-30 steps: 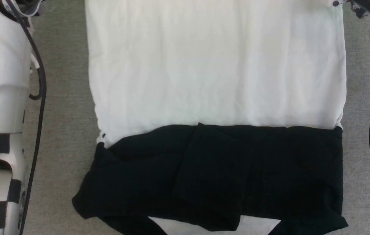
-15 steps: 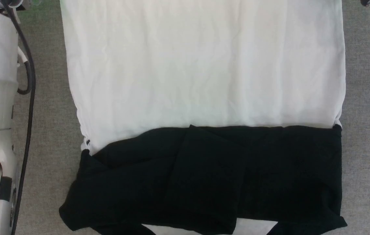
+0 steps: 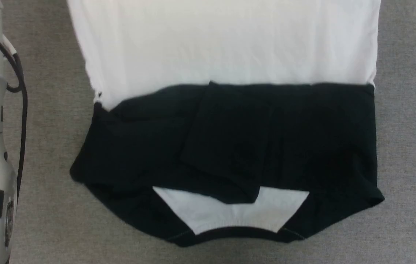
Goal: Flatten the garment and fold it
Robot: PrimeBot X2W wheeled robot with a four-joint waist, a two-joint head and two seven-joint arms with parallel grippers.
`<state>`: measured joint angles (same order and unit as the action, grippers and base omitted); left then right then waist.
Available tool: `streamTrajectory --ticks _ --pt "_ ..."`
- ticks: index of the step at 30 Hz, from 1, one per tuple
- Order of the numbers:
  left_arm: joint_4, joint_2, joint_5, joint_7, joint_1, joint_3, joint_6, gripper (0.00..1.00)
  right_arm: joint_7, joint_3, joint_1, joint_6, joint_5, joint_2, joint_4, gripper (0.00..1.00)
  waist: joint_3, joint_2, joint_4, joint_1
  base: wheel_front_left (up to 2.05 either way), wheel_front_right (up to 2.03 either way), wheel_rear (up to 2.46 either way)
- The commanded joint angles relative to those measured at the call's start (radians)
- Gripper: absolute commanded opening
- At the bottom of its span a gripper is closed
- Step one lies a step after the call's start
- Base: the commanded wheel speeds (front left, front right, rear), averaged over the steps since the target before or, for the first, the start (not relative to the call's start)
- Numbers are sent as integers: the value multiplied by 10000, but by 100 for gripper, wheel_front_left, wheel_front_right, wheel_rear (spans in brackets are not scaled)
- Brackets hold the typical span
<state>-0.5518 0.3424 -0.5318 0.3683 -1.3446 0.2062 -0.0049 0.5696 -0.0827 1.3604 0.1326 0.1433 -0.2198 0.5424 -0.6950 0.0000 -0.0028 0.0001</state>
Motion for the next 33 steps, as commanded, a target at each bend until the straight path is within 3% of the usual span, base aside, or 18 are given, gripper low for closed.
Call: streamTrajectory --ticks 1,7,13,24,33 --pt "-148 3 -76 -231 -175 -70 -134 0 -165 127 128 -19 -93 -41 164 0 265 0 120 -1 0 0 0" --pt "-540 -278 -486 -965 284 144 -910 0 -730 112 -212 -19 177 14 633 0 1097 0 289 -1 0 0 0" --pt "-155 -187 -1016 -1890 1784 711 -1231 0 -1364 -77 -1600 -19 1291 -101 458 0 2334 0 389 -1 0 0 0" --pt "1457 363 -2052 -3022 5815 1399 -1219 0 -1536 205 -6118 -19 3174 -398 -1251 0 4983 0 541 -1 0 0 0" --pt "2888 535 -2321 -3159 9415 1565 -482 0 -878 662 -9832 -19 3771 45 -2899 0 6374 0 452 -1 0 0 0"
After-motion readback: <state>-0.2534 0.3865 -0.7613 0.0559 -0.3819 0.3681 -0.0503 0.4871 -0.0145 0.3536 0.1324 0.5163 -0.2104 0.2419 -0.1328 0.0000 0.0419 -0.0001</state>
